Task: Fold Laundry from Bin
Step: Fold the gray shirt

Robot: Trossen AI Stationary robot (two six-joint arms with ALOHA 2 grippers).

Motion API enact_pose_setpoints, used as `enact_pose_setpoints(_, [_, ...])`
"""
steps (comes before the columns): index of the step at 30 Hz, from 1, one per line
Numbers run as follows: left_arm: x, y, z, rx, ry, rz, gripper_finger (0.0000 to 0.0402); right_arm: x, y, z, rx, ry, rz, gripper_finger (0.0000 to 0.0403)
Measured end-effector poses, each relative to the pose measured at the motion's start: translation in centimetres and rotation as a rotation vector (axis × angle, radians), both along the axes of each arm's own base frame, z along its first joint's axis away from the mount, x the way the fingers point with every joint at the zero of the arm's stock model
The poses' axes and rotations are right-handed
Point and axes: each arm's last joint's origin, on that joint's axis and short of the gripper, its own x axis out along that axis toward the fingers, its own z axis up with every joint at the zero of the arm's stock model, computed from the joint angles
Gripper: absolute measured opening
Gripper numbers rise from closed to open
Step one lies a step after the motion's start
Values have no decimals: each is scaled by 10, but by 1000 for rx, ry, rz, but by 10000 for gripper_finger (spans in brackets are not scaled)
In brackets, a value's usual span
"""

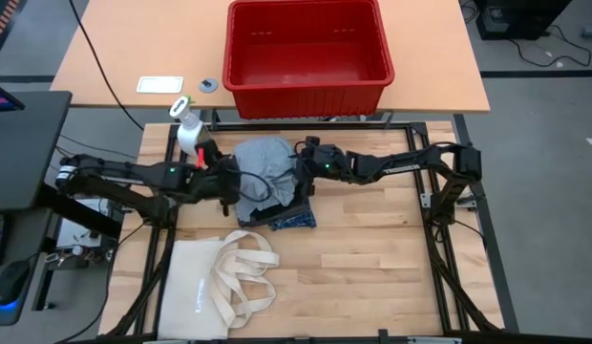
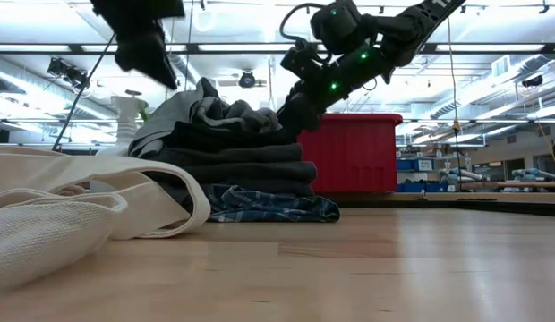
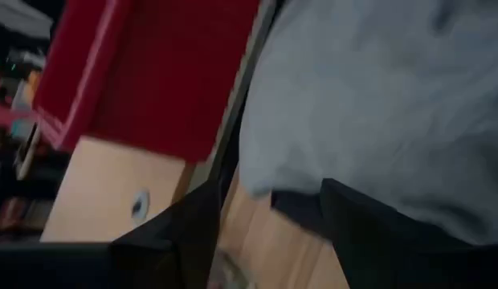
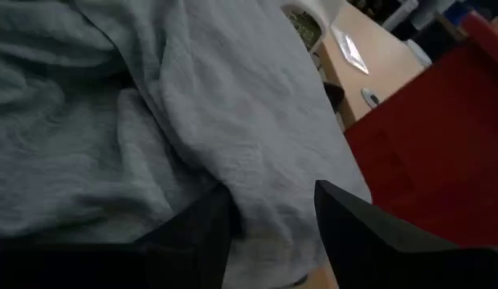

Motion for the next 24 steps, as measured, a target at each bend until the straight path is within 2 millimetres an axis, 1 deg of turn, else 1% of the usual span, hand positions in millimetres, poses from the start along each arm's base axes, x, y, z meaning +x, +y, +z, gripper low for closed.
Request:
enact_pose_setpoints(3, [-3,-3,8,3,-61,-28,211,1,1,1,-8,-6,40,183])
enact_pose_setpoints(7, [-4,-2,12,6,-92,-34,202,4,2,2,-50,-23,52,183])
enact_pose_setpoints(8, [-3,-2,12,7,-98,-35,201,5,1,0,-64,-24,42,183])
enact_pose_setpoints(10, [-1,-3,14,13,-109,-45,198,7,-4,-5,-104,-25,-33,176])
enact_pose_setpoints(12, [2,-3,15,21,-123,-58,196,8,-11,-8,-146,-23,-112,156])
enact_pose_setpoints(13, [3,-3,16,26,-124,-65,195,8,-14,-8,-156,-29,-132,140])
enact_pose_setpoints(15, [4,-3,17,34,-131,-77,194,8,-19,-8,-156,-53,-146,94])
enact_pose_setpoints(17, [5,-3,18,41,-138,-85,194,8,-22,-6,-154,-82,-153,36])
enact_pose_setpoints(18, [6,-3,18,43,-138,-87,194,8,-23,-4,-159,-100,-155,20])
enact_pose_setpoints(19, [6,-3,18,43,-137,-88,194,8,-23,0,-172,-123,-164,15])
enact_pose_setpoints(21, [6,-3,18,44,-138,-89,194,9,-24,8,-208,-190,-219,20])
enact_pose_setpoints(24, [6,-3,18,43,-138,-89,194,6,-26,27,-283,-295,-322,22])
